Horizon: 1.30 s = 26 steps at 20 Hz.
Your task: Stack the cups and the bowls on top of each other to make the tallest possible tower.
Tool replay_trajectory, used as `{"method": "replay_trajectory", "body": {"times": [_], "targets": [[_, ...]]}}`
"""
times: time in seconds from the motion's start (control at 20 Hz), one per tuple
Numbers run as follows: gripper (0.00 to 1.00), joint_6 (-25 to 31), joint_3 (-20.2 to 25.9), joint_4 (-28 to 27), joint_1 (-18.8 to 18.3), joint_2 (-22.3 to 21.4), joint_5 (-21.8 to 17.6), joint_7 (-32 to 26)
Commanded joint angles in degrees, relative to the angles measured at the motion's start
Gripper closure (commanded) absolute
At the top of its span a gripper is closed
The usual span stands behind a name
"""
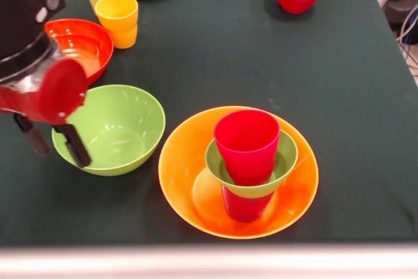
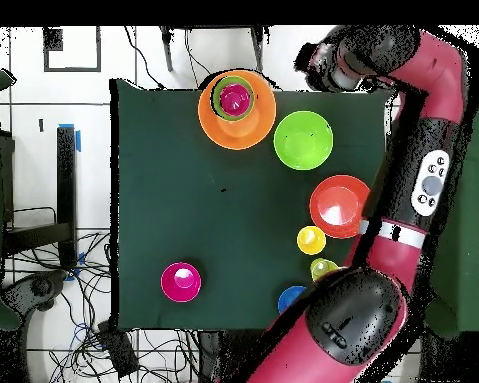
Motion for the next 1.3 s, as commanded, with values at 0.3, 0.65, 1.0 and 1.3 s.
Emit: {"method": "replay_trajectory", "body": {"times": [0.3, 0.65, 1.0, 1.3], "targets": [[0.0, -14.23, -16.32, 21.33, -3.38, -3.65, 5.58, 18.16], [0.0, -15.38, -19.25, 20.45, -0.25, -0.67, 6.58, 17.01], [0.0, -18.59, -21.72, 19.84, 2.55, 1.16, 7.43, 19.9], [0.0, -17.88, -23.11, 16.84, 4.27, 2.21, 9.19, 19.16]]}}
